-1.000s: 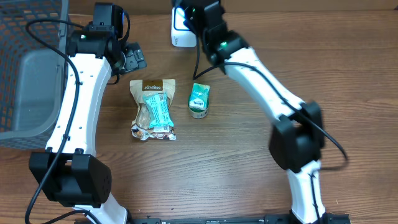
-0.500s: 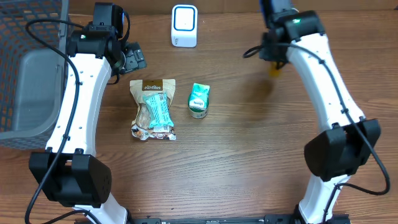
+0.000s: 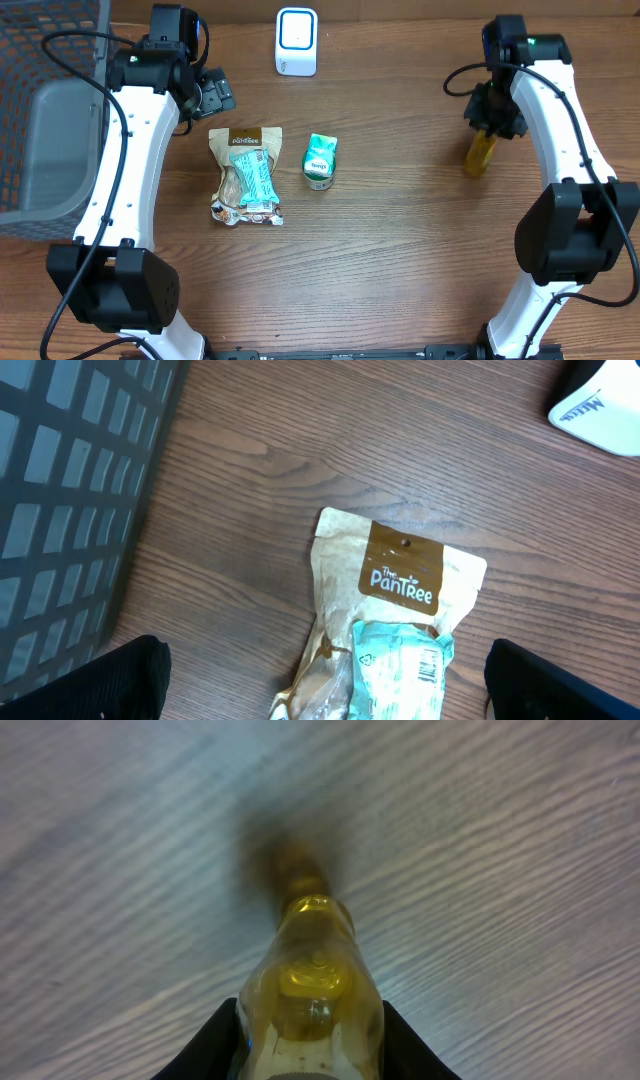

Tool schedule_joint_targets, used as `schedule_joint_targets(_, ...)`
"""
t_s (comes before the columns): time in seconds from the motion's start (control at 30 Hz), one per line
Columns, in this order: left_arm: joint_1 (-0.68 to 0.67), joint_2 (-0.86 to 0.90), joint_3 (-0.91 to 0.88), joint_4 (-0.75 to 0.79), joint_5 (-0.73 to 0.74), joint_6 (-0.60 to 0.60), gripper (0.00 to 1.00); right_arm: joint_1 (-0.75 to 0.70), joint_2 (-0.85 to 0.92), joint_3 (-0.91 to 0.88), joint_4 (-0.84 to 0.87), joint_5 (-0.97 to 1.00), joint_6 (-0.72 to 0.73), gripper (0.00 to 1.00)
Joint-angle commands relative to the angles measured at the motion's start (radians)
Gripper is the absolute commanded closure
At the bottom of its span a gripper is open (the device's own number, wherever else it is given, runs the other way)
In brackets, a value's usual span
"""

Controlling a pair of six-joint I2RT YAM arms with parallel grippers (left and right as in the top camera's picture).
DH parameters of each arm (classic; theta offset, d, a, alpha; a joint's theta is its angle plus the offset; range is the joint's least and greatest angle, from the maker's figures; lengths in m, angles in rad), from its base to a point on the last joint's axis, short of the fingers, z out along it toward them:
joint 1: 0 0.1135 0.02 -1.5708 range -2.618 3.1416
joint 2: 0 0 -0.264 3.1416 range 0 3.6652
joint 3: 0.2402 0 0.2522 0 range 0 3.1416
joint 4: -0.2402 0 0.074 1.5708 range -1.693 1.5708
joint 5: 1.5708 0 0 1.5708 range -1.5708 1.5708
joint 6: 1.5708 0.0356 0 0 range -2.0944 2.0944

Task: Scan the item barcode
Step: 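Move the bottle right and set it down, opening the right gripper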

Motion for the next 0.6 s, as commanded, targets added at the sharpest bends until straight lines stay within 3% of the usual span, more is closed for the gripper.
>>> schedule_joint_targets(0.0,-0.006,-0.012,0.013,0.002,0.000,0.013,0.00,-0.003,-0.014,-0.040,0.015,-0.008,0.010,0.79)
schedule_joint_targets(0.03,-0.006,-0.012,0.013,0.002,0.000,0.013,0.01,-0.003,-0.014,-0.052,0.021,-0.008,0.008,0.73)
schedule_joint_targets(0.13,-0.006,-0.012,0.013,0.002,0.000,0.013,0.01,-0.003,-0.014,-0.070,0.025,-0.008,0.007,0.35)
schedule_joint_targets(0.2,-0.006,-0.012,0.013,0.002,0.000,0.013,0.00,-0.003,-0.014,-0.070,0.023,-0.008,0.008,0.17)
schedule_joint_targets(0.3,-0.006,-0.012,0.013,0.002,0.000,0.013,0.01,-0.003,-0.014,-0.070,0.023,-0.008,0.008,0.10)
schedule_joint_targets(0.57,-0.006,-0.012,0.013,0.002,0.000,0.013,0.00,-0.002,-0.029,0.044,-0.028,0.014,0.003,0.09)
